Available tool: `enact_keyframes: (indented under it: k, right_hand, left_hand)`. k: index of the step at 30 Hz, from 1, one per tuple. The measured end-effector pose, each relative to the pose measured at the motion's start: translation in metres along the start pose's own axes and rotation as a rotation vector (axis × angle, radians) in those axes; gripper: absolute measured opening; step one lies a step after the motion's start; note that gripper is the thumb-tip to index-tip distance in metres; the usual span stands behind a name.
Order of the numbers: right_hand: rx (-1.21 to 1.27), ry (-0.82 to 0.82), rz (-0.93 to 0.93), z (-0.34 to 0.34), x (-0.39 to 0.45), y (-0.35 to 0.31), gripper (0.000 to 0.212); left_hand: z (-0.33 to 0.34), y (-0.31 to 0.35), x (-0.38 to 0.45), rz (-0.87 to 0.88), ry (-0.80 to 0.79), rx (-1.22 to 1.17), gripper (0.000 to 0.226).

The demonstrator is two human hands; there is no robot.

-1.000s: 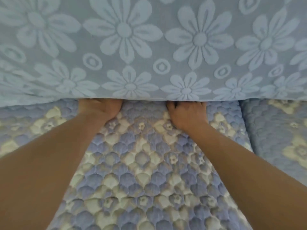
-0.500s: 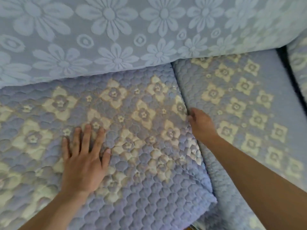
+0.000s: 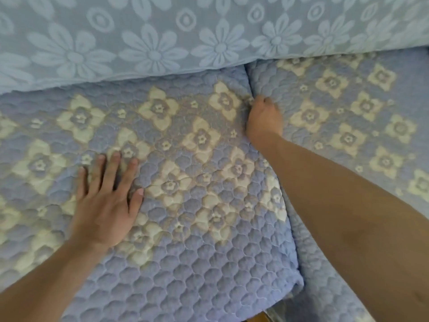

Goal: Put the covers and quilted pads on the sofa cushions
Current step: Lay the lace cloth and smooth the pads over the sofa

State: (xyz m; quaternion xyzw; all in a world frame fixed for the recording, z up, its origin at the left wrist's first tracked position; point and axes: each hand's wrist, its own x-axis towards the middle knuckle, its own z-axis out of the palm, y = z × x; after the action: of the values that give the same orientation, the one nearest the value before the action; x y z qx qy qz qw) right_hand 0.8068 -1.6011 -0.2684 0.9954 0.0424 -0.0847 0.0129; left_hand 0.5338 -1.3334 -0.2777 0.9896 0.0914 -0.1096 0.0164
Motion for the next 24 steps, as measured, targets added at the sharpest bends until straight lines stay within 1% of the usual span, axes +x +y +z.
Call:
enact_keyframes:
  k: [3, 5, 6, 7, 8, 9, 10, 12, 14, 16, 17, 19, 21, 22, 24]
  right_hand:
    - [0.150, -0.015, -0.007, -0.001, -0.038, 0.011, 0.049]
    - [0.231, 0.021, -0.062, -0.007, -0.097, 0.030, 0.049]
    - [0.269, 0.036, -0.082, -0.011, -0.139, 0.043, 0.048]
    - [0.307, 0.042, -0.097, -0.011, -0.184, 0.052, 0.045]
    - [0.350, 0.031, -0.081, -0.009, -0.234, 0.060, 0.041]
    - [0.382, 0.013, -0.029, -0.004, -0.280, 0.066, 0.035]
    - [0.416, -0.023, 0.088, 0.001, -0.321, 0.070, 0.026]
    - [0.589, -0.092, 0.535, 0.014, -0.381, 0.078, 0.005]
    - [0.829, -0.181, 1.052, 0.043, -0.418, 0.090, 0.008]
    - [1.179, -0.268, 1.363, 0.068, -0.428, 0.095, 0.015]
    - [1.421, -0.267, 1.481, 0.082, -0.426, 0.096, 0.019]
    - [1.889, -0.178, 1.649, 0.103, -0.417, 0.093, 0.032]
    - [2.197, -0.056, 1.680, 0.119, -0.401, 0.091, 0.044]
    - [2.268, -0.031, 1.651, 0.123, -0.393, 0.092, 0.046]
    - [2.298, 0.010, 1.601, 0.127, -0.382, 0.096, 0.045]
  left_hand:
    - [-0.009, 0.010, 0.003, -0.058, -0.081, -0.032, 0.068]
    - [-0.022, 0.023, 0.007, -0.082, -0.114, -0.086, 0.070]
    - [-0.030, 0.037, 0.011, -0.020, -0.131, -0.095, 0.071]
    - [-0.036, 0.052, 0.014, 0.078, -0.152, -0.092, 0.071]
    - [-0.040, 0.070, 0.017, 0.204, -0.172, -0.081, 0.070]
    - [-0.043, 0.087, 0.022, 0.319, -0.183, -0.067, 0.069]
    - [-0.044, 0.104, 0.029, 0.414, -0.195, -0.048, 0.068]
    - [-0.045, 0.140, 0.048, 0.599, -0.225, 0.039, 0.068]
    - [-0.043, 0.173, 0.067, 0.765, -0.266, 0.136, 0.068]
    - [-0.039, 0.196, 0.076, 0.815, -0.340, 0.231, 0.064]
    - [-0.036, 0.206, 0.076, 0.786, -0.383, 0.267, 0.065]
    - [-0.035, 0.222, 0.071, 0.708, -0.441, 0.300, 0.067]
    - [-0.034, 0.229, 0.062, 0.649, -0.432, 0.290, 0.068]
    - [-0.034, 0.232, 0.058, 0.626, -0.411, 0.291, 0.066]
    - [-0.031, 0.241, 0.053, 0.596, -0.370, 0.305, 0.063]
